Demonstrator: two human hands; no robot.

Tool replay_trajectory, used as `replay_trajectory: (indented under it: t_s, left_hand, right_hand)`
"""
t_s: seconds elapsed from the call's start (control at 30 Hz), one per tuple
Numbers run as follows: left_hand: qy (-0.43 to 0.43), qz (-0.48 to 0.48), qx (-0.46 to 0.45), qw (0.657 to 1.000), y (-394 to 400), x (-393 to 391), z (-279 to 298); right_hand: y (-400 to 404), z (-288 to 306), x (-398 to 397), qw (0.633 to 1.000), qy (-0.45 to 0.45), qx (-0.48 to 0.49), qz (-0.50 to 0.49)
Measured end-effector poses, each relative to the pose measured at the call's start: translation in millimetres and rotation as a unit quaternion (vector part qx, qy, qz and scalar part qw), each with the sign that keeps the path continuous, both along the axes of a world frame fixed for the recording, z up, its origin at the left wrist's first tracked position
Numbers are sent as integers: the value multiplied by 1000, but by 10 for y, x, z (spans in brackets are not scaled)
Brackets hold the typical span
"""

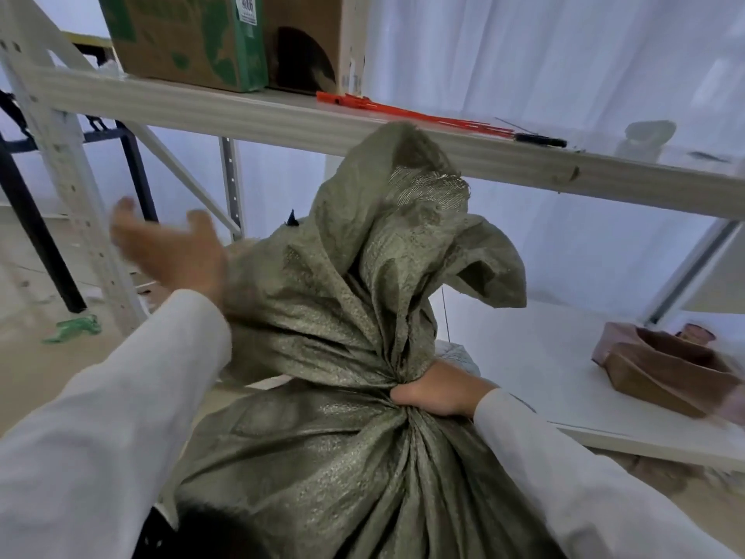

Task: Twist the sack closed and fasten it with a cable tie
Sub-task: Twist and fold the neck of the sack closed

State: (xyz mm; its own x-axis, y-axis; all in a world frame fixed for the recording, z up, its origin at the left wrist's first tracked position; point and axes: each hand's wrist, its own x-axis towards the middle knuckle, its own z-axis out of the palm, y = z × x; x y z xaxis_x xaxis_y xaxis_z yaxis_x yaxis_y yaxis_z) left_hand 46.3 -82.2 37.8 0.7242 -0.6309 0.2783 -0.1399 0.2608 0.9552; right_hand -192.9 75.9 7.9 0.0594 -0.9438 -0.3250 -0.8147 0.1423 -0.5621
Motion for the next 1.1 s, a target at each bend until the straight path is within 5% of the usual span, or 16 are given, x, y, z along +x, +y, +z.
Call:
replay_trajectory:
  t_s: [0.1,0.2,0.4,0.5,0.6,0.73,0.9,0.97,1.1]
  left_hand:
    - [-134,-170,-85,972,531,-470,395]
    - [-126,-347,40,929,549,-734,374]
    - [-60,-403,317,857,313,-519,-23]
    - [-59,-425,336,839,277,-413,-105]
    - [59,-429,250,866,191,-364,-31]
    - [219,-306,147,915,102,-64,7]
    - [350,-239,147,894,-172,362,-401]
    - [323,-240,181,897,-200,399,-443]
    - [108,-123,281,946,-117,343,-400]
  right_hand:
    - [-51,-52,40,999,35,-14,21]
    - [-70,-102,102,992,110,-32,61]
    - [-18,-98,102,985,143,-47,83]
    - [-18,-113,64,987,132,-45,75]
    - [-52,-142,42,991,106,-41,64]
    - [-85,-131,49,995,82,-47,39]
    - [-81,-112,101,993,93,-63,42]
    - [-88,-122,90,993,94,-60,41]
    - [-131,-147,59,994,91,-54,36]
